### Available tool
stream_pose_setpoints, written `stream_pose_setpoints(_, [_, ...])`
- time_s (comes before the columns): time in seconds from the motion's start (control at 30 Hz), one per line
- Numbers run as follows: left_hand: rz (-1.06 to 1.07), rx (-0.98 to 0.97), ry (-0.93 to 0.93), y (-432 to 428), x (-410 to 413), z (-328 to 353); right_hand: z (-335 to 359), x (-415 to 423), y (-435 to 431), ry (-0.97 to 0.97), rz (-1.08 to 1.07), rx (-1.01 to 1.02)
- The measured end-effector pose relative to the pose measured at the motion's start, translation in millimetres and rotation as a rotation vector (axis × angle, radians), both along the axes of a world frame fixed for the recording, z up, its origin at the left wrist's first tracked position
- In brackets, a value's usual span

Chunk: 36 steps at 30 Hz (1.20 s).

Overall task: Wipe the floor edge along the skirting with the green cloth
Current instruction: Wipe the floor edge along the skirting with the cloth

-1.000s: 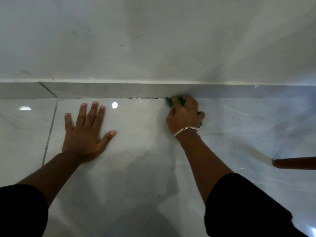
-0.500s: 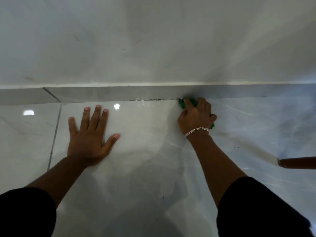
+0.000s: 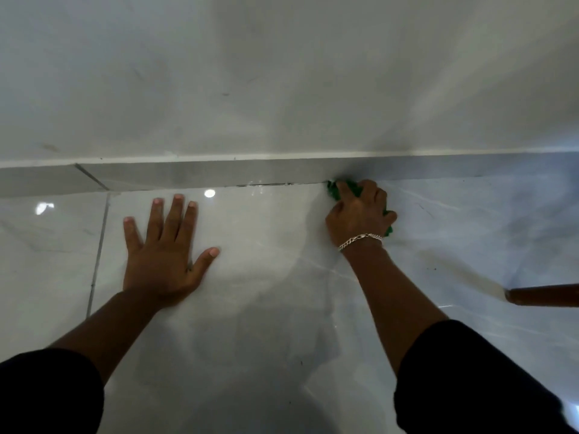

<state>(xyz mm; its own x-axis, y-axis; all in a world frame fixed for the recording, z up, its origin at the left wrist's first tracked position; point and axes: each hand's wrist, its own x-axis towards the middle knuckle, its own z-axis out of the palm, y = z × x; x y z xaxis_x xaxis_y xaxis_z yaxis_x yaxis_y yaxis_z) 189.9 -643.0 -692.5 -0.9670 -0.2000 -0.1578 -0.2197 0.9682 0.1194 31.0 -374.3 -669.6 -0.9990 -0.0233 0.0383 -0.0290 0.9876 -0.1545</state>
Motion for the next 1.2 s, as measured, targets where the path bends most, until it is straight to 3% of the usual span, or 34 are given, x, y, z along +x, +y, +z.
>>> stream_pose_setpoints(0.13, [0.005,-0.018,0.005,0,-1,-2,-2,19,-43,-0.024,-0.078,-0.017])
stream_pose_setpoints(0.27, [0.018,-0.008,-0.007,0,-1,-3,-5,49,-95,0.001,0.139,-0.066])
stream_pose_setpoints(0.4, [0.011,0.001,-0.001,0,1,0,-8,42,-62,0.007,0.311,-0.069])
stream_pose_setpoints(0.53, [-0.001,-0.011,-0.002,-1,0,-1,-9,22,-22,0.068,0.14,-0.07])
stream_pose_setpoints(0.67, [0.001,-0.027,-0.001,-1,-1,-4,-9,34,-71,0.043,0.064,-0.077])
stream_pose_setpoints(0.8, [0.0,-0.032,-0.014,-1,0,-4,-8,66,-134,0.037,0.266,-0.116])
stream_pose_setpoints(0.93, [0.012,-0.016,-0.02,0,0,-1,-7,46,-98,0.015,0.437,-0.136])
stream_pose_setpoints(1.1, [0.004,-0.01,0.019,-1,0,-4,-6,8,-14,0.055,0.126,-0.075])
stream_pose_setpoints(1.2, [0.004,-0.014,0.034,-1,-2,-8,-9,18,-49,0.009,-0.004,-0.008])
